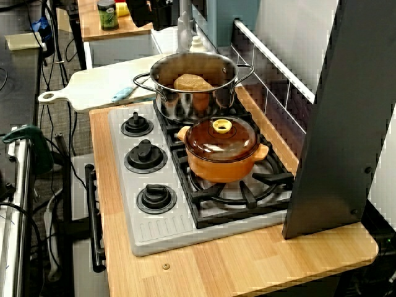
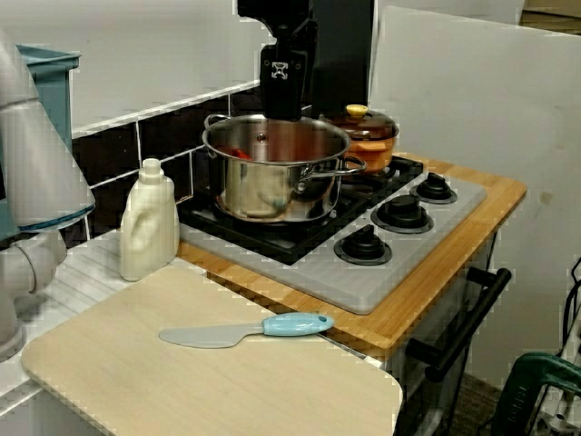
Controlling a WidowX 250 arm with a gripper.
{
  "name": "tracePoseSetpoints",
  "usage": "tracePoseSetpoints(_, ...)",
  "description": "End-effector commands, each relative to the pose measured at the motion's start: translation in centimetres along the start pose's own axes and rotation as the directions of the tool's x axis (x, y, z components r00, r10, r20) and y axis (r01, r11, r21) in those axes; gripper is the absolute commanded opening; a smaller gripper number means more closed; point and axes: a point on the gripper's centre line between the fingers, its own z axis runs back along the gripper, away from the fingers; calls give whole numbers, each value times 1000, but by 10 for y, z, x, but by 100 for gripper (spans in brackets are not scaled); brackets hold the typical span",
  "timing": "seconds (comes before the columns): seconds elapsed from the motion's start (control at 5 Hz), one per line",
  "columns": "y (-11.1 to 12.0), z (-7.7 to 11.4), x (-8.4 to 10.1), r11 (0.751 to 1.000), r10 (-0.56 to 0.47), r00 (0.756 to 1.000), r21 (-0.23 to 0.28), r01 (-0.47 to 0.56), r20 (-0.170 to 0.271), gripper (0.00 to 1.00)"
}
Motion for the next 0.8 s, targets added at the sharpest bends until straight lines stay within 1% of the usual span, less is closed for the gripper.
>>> tracePoseSetpoints(0.0,29,16,-4,999,1,997,36,-4,82,100)
tracePoseSetpoints(0.2,38,12,-5,998,-5,997,59,0,82,100)
tracePoseSetpoints(0.4,46,6,-6,997,1,997,77,-7,72,100)
tracePoseSetpoints(0.6,53,-1,-7,995,5,997,102,-13,77,100)
